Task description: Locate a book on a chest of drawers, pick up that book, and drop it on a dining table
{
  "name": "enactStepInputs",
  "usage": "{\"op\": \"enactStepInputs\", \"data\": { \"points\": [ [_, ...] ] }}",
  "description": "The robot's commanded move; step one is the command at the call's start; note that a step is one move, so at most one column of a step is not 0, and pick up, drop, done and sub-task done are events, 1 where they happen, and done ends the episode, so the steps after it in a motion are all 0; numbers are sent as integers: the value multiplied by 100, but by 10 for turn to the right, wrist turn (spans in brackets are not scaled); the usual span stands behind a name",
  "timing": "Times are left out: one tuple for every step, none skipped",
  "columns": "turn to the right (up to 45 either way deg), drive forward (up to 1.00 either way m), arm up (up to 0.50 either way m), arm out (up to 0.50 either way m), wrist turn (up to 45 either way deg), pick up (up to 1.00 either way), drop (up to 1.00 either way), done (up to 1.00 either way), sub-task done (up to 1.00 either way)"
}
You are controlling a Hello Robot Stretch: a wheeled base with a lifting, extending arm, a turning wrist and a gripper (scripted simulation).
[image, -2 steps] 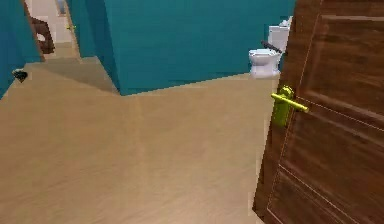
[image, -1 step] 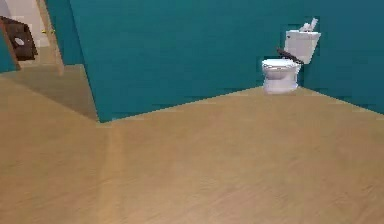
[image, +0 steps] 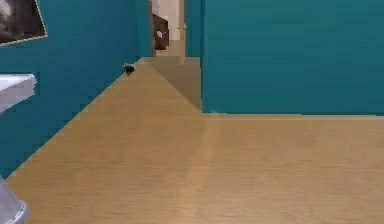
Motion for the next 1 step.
{"op": "enactStepInputs", "data": {
  "points": [
    [0,45,0,0,0,0,0,0,0]
  ]
}}
